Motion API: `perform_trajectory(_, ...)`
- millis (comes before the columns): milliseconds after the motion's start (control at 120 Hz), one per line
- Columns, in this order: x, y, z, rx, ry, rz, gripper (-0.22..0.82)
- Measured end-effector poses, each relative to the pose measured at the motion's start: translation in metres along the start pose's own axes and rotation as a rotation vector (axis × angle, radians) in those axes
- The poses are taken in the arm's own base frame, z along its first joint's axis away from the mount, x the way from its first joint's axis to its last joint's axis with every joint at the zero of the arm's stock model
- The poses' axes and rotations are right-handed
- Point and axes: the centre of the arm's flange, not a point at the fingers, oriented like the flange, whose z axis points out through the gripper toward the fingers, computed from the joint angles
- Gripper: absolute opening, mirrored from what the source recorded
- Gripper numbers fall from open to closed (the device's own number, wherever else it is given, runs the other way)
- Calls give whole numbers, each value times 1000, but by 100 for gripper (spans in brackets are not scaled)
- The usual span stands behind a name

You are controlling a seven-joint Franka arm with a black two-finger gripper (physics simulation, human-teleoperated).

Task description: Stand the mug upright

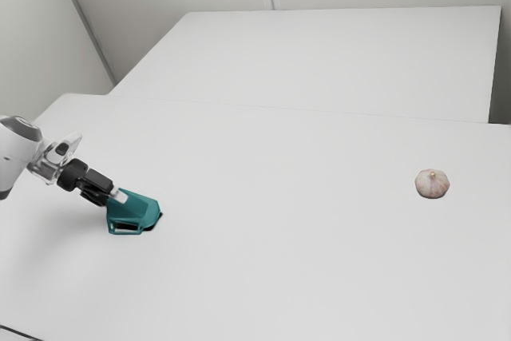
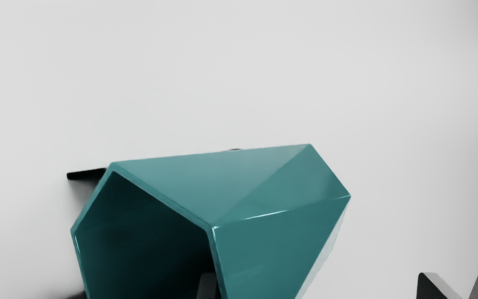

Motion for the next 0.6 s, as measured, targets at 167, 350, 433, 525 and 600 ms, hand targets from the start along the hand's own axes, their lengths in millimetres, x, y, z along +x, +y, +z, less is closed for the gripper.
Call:
perform_trajectory(167, -4, -6, 3, -10, -1, -3, 40)
perform_trajectory(350, -5, -9, 4, -15, 3, 0, 29)
perform_trajectory(433, -6, -12, 6, -19, 3, -1, 24)
perform_trajectory(525, -6, -13, 7, -23, 6, 1, 16)
perform_trajectory(600, -5, -13, 8, -25, 11, 4, 10)
